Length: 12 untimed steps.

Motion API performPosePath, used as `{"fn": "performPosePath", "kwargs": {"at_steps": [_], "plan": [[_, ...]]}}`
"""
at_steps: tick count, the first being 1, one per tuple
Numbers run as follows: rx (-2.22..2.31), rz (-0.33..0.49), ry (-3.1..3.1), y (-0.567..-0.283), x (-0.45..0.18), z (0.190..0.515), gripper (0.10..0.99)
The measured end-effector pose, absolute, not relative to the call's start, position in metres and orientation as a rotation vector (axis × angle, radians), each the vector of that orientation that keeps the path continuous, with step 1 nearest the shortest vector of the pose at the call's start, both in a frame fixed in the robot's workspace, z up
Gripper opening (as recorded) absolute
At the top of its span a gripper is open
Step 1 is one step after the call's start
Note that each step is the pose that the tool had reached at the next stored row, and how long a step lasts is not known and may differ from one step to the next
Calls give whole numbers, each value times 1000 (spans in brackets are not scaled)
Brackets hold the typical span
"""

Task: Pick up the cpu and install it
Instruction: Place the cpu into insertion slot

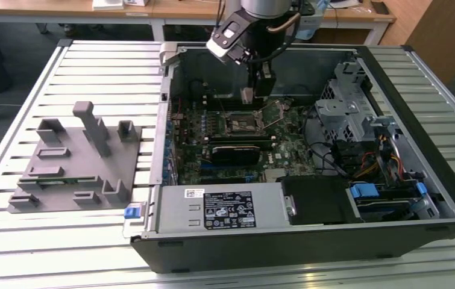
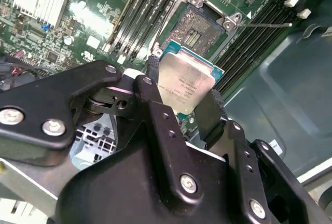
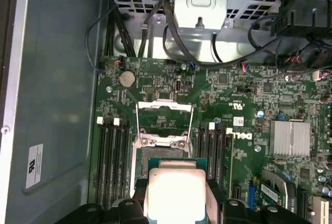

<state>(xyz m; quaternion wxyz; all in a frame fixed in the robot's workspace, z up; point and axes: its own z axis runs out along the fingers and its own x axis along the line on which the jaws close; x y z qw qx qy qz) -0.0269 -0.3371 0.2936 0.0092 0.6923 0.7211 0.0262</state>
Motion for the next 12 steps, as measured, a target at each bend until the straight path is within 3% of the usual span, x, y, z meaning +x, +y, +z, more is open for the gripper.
{"fn": "performPosePath", "kwargs": {"at_steps": [12], "plan": [[2162,82,2252,-335,-29,274,525]]}}
